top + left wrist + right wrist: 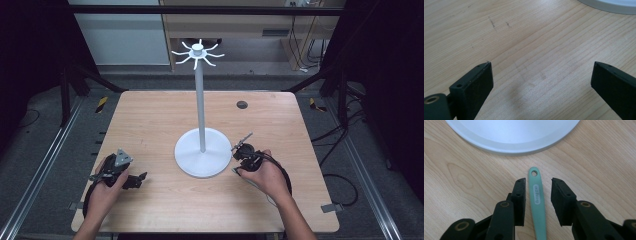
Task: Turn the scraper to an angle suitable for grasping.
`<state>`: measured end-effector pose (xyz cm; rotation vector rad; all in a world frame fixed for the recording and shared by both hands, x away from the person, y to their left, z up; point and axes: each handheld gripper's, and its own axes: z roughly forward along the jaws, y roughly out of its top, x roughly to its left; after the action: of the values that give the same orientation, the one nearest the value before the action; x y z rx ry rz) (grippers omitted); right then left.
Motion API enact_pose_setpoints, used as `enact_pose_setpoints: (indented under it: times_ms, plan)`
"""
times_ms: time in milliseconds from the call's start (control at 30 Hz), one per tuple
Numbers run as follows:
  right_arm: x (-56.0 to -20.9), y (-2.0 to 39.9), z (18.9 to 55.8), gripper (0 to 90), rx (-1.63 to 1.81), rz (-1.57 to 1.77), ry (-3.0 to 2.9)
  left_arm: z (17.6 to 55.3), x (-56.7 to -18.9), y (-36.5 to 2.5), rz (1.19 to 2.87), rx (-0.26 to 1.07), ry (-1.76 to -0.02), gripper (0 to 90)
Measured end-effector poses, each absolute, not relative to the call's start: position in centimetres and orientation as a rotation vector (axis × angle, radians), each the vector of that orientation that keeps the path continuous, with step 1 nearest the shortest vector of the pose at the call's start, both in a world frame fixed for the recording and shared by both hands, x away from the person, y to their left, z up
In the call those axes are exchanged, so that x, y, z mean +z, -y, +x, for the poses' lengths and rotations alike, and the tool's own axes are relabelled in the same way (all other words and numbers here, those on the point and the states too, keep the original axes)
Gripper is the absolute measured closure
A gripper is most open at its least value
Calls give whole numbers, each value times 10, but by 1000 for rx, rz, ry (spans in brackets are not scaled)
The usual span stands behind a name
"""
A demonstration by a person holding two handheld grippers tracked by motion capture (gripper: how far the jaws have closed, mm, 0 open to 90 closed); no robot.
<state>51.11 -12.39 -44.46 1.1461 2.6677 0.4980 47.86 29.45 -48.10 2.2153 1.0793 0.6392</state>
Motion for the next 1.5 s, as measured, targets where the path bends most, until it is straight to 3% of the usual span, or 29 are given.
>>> enact_pose_setpoints:
  times_ms: [1500]
  plan:
    - [-466,120,525,729,361,1151,-2760,479,-481,-293,2221,640,-1070,39]
